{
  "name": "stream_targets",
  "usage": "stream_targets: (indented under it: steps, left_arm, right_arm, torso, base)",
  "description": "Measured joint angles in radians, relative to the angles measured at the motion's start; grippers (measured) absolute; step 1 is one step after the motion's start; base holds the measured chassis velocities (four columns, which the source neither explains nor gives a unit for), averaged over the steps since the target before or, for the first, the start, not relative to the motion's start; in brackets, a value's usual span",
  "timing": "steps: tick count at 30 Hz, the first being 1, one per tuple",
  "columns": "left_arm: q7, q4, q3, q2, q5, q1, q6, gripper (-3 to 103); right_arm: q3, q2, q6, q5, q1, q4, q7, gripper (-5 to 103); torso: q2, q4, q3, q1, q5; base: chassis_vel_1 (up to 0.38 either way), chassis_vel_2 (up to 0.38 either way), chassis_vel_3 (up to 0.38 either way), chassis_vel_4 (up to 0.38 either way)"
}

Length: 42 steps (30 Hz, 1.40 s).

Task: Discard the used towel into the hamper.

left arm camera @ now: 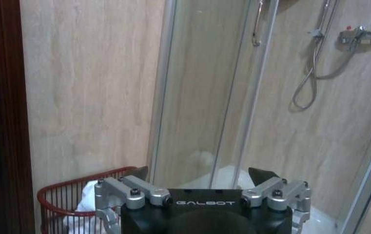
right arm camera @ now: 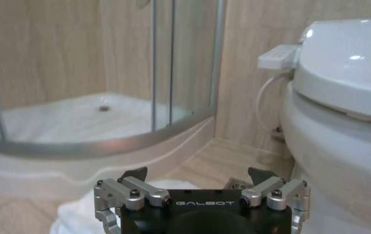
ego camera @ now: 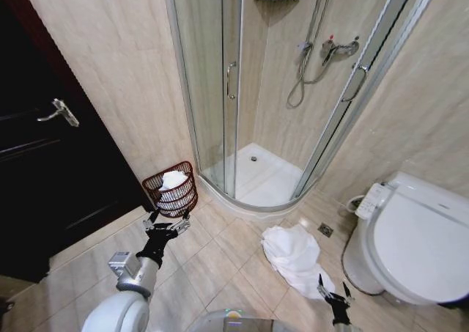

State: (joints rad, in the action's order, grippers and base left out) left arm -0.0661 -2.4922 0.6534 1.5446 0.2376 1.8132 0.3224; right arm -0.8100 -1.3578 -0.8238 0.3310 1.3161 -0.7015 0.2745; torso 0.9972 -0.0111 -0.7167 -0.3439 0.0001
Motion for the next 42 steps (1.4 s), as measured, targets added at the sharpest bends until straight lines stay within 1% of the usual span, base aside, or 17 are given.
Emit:
stream_targets:
  steps: [4,6,9,10,16,17,20,24,26,28,29,32,33,35,38,40,42]
  left_arm:
    - [0.000,0.000,0.000,0.000,0.000,0.000,0.000,100]
    - [0.000,0.000,0.000,0.000,0.000,0.000,0.000,100]
    - [0.000,0.000,0.000,0.000,0.000,0.000,0.000,100]
    - [0.000,0.000,0.000,0.000,0.000,0.000,0.000,100]
    - [0.000,0.000,0.000,0.000,0.000,0.000,0.000,100]
    - [0.000,0.000,0.000,0.000,0.000,0.000,0.000,100]
    - [0.000,0.000,0.000,0.000,0.000,0.000,0.000,100]
    - [0.000,0.000,0.000,0.000,0.000,0.000,0.000,100]
    - [0.000,0.000,0.000,0.000,0.000,0.000,0.000,100]
    - [0.000,0.000,0.000,0.000,0.000,0.000,0.000,100]
    - [0.000,0.000,0.000,0.000,0.000,0.000,0.000,100]
    - [0.000,0.000,0.000,0.000,0.000,0.000,0.000,100]
    - [0.000,0.000,0.000,0.000,0.000,0.000,0.000,100]
    - [0.000,0.000,0.000,0.000,0.000,0.000,0.000,100]
    - [0.000,0.000,0.000,0.000,0.000,0.000,0.000,100]
    - [0.000,0.000,0.000,0.000,0.000,0.000,0.000,100]
    - [0.000,0.000,0.000,0.000,0.000,0.000,0.000,100]
  right_arm:
    - [-0.003,0.030,0.000,-0.054,-0.008,0.043,0.014,100]
    - [-0.003,0.033,0.000,-0.055,-0.010,0.049,0.015,100]
    - [-0.006,0.048,0.002,-0.055,-0.047,0.106,0.017,100]
    - [-0.006,0.048,0.002,-0.055,-0.047,0.106,0.017,100]
    - [-0.001,0.054,0.073,-0.031,-0.056,0.116,0.034,100]
    - [-0.001,0.054,0.073,-0.031,-0.056,0.116,0.034,100]
    - [0.004,0.053,0.121,-0.008,-0.056,0.116,0.035,100]
    - [0.004,0.046,0.165,-0.005,-0.067,0.123,0.013,100]
    - [0.004,0.044,0.165,-0.010,-0.074,0.126,0.004,100]
    - [-0.002,0.038,0.131,-0.027,-0.097,0.139,-0.014,100]
    - [-0.002,0.038,0.131,-0.027,-0.097,0.139,-0.014,100]
    - [-0.025,0.024,0.055,-0.040,-0.104,0.116,-0.027,100]
    - [-0.029,0.022,0.033,-0.042,-0.102,0.107,-0.039,100]
    - [-0.031,0.022,0.022,-0.044,-0.102,0.100,-0.046,100]
    - [-0.032,0.027,0.042,-0.035,-0.106,0.082,-0.046,100]
    - [-0.022,0.050,0.091,-0.014,-0.099,0.066,-0.012,100]
    - [-0.016,0.065,0.092,-0.014,-0.096,0.065,0.000,100]
  torso:
    - [-0.027,0.0002,0.015,0.012,-0.0003]
    - [-0.031,0.0002,0.017,0.013,0.0000]
    - [-0.053,0.0000,0.030,0.024,-0.0001]
    - [-0.053,0.0000,0.030,0.024,-0.0001]
    - [-0.086,0.0001,0.048,0.038,-0.0001]
    - [-0.086,0.0001,0.048,0.038,-0.0001]
    - [-0.103,0.0001,0.058,0.045,-0.0001]
    - [-0.124,0.0001,0.069,0.054,0.0001]
    - [-0.129,0.0001,0.072,0.057,-0.0003]
    - [-0.142,0.0000,0.080,0.062,0.0001]
    - [-0.142,0.0000,0.080,0.062,0.0001]
    - [-0.159,-0.0003,0.090,0.069,-0.0001]
    - [-0.165,0.0001,0.093,0.072,-0.0002]
    - [-0.170,0.0003,0.096,0.074,-0.0003]
    - [-0.183,0.0000,0.104,0.080,0.0001]
    - [-0.195,-0.0002,0.110,0.085,0.0001]
    - [-0.201,0.0000,0.113,0.087,0.0001]
  base:
    - [0.000,0.000,0.000,0.000]
    - [0.000,0.000,0.000,0.000]
    - [0.000,0.000,0.000,0.000]
    - [0.000,0.000,0.000,0.000]
    - [0.000,0.000,0.000,0.000]
    - [0.000,0.000,0.000,0.000]
    - [0.000,0.000,0.000,0.000]
    - [0.000,0.000,0.000,0.000]
    - [0.000,0.000,0.000,0.000]
    - [0.000,0.000,0.000,0.000]
    - [0.000,0.000,0.000,0.000]
    - [0.000,0.000,0.000,0.000]
    - [0.000,0.000,0.000,0.000]
    - [0.000,0.000,0.000,0.000]
    - [0.000,0.000,0.000,0.000]
    - [0.000,0.000,0.000,0.000]
    - [0.000,0.000,0.000,0.000]
